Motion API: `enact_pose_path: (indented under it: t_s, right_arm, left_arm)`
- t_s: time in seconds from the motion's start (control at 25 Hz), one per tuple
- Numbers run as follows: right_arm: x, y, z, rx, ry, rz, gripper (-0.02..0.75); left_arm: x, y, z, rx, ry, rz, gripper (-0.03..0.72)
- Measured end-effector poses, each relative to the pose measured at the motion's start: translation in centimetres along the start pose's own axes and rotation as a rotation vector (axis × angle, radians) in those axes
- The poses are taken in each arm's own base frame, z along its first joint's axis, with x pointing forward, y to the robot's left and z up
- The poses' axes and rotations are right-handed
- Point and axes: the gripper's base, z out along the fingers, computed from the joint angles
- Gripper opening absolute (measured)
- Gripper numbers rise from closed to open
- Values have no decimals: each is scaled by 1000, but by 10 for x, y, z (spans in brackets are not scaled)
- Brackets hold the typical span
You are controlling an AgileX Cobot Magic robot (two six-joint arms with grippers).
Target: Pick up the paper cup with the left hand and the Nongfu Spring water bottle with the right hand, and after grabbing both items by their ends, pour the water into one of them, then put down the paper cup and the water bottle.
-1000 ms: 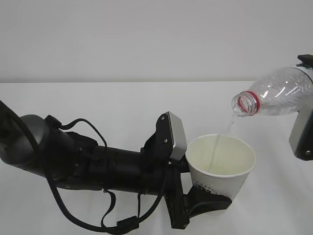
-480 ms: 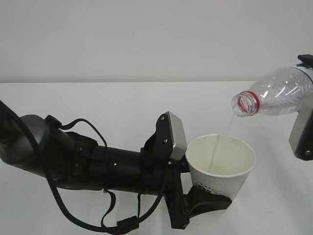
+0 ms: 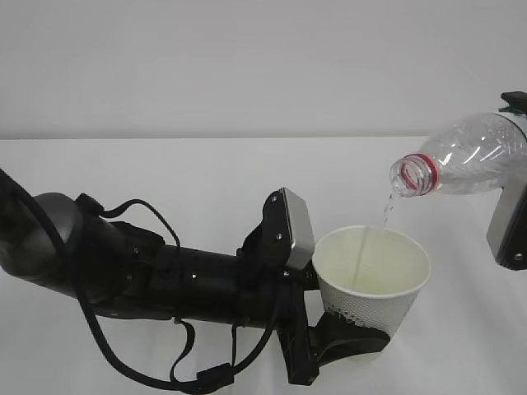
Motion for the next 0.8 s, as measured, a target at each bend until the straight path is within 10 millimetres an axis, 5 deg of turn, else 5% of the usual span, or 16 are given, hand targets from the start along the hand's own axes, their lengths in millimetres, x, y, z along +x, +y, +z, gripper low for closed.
enact_pose_path:
  t_s: [0.8]
  right_arm:
    - [0, 0, 0, 1, 0, -2, 515]
  left_arm:
    - [0, 0, 0, 0, 0, 0, 531]
